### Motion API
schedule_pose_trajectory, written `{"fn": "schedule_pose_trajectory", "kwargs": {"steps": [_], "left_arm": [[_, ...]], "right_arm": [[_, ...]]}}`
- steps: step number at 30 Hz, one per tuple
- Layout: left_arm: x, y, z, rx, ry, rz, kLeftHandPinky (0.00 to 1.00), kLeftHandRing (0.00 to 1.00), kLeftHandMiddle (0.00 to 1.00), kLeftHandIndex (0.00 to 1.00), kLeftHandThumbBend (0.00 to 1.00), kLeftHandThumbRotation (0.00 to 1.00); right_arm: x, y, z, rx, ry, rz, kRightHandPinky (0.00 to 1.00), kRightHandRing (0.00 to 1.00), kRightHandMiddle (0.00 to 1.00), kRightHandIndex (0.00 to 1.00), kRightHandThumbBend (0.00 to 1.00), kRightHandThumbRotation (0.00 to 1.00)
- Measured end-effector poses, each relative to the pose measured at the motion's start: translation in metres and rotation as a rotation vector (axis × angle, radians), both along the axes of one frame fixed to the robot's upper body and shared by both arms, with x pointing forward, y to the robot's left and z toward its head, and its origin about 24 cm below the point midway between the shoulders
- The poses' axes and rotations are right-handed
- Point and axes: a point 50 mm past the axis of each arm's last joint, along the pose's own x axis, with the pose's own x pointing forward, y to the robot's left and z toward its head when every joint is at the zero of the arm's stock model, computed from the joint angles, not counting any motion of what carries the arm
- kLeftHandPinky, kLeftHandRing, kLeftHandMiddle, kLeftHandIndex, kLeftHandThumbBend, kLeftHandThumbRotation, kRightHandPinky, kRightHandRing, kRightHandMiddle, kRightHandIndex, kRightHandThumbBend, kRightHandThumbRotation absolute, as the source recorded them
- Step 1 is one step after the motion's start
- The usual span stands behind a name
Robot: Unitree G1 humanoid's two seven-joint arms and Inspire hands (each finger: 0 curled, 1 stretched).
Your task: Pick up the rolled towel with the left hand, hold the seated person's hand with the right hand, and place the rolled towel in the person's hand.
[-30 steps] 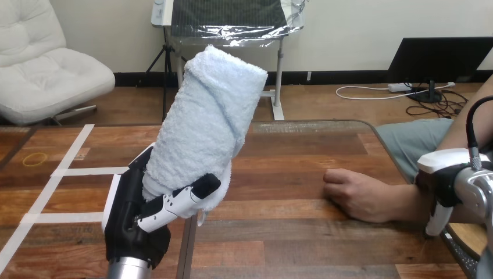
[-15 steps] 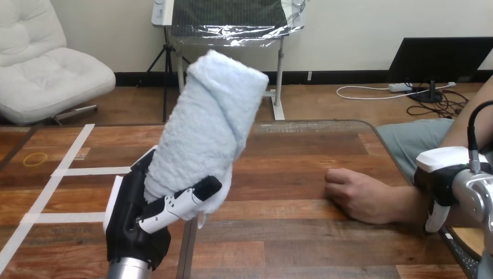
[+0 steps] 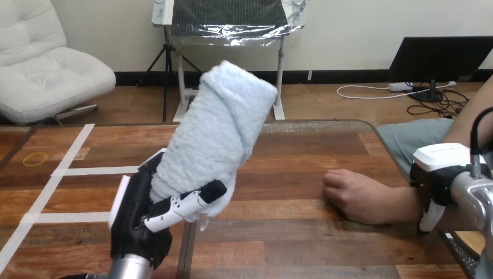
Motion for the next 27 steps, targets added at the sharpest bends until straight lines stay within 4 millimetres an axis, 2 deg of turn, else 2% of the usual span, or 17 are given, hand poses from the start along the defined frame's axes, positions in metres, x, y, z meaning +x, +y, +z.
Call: {"fn": "schedule_pose_trajectory", "kwargs": {"steps": [10,19,27], "left_arm": [[0.011,0.001,-0.014,0.024,0.064,-0.033,0.37,0.35,0.37,0.48,0.56,0.0],[0.021,0.0,-0.026,0.058,0.131,-0.049,0.38,0.36,0.37,0.47,0.59,0.0],[0.028,-0.004,-0.035,0.075,0.186,-0.067,0.36,0.35,0.38,0.46,0.62,0.0]], "right_arm": [[-0.004,-0.002,0.0,0.05,-0.037,0.0,0.09,0.2,0.33,0.36,0.65,0.0],[-0.01,-0.006,0.001,0.092,-0.073,-0.005,0.13,0.25,0.37,0.42,0.68,0.0],[-0.015,-0.008,0.005,0.148,-0.12,-0.002,0.1,0.2,0.3,0.36,0.7,0.0]]}}
